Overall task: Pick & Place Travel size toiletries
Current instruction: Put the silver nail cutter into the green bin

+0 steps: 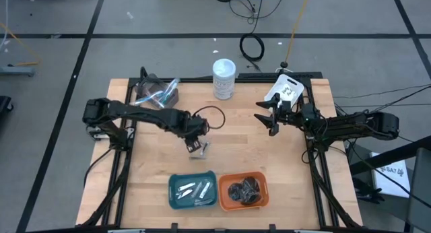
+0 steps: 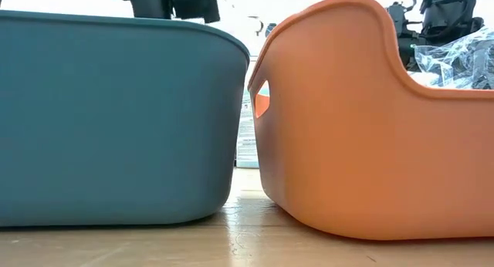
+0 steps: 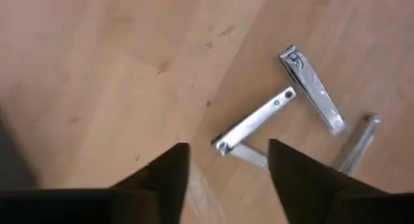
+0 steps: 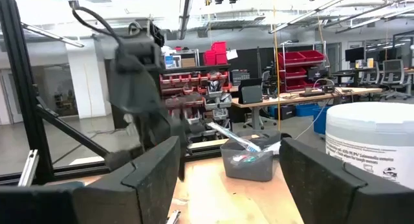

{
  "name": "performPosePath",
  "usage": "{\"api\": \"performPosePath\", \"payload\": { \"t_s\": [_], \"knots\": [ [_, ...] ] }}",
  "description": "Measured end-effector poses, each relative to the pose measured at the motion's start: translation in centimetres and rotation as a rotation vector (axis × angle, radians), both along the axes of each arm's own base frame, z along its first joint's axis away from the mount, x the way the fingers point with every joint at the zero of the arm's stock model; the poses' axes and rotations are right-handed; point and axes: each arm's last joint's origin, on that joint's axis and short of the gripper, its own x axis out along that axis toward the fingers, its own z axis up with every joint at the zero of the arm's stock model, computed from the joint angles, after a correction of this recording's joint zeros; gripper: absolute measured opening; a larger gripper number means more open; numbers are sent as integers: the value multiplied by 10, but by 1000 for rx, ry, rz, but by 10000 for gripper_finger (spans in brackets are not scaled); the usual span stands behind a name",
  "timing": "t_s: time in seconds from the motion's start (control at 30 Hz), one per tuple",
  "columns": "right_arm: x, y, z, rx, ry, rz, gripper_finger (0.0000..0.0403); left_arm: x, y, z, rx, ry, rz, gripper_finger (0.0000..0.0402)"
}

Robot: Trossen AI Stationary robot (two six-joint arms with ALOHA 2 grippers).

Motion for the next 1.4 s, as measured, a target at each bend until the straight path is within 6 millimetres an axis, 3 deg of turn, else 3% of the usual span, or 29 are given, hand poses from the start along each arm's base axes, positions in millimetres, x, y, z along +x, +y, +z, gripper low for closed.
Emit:
{"api": "performPosePath", "payload": {
  "t_s": [0.1, 0.23, 0.47, 1.13, 1.4],
  "knots": [
    [0, -1, -1, 4, 8, -7, 251, 1, 13, -20, -59, 6, -74, 257],
    [0, -2, -2, 9, 24, -12, 251, 0, 17, -29, -100, 24, -205, 312],
    [-1, -5, -2, 9, 25, -27, 251, 1, 11, -41, 61, 19, -439, 332],
    [-1, -6, -4, 16, 39, -30, 251, -12, 7, -78, 27, -82, -443, 244],
    [-1, -6, -4, 16, 39, -30, 251, -13, 7, -80, 32, -62, -479, 175]
  ]
}}
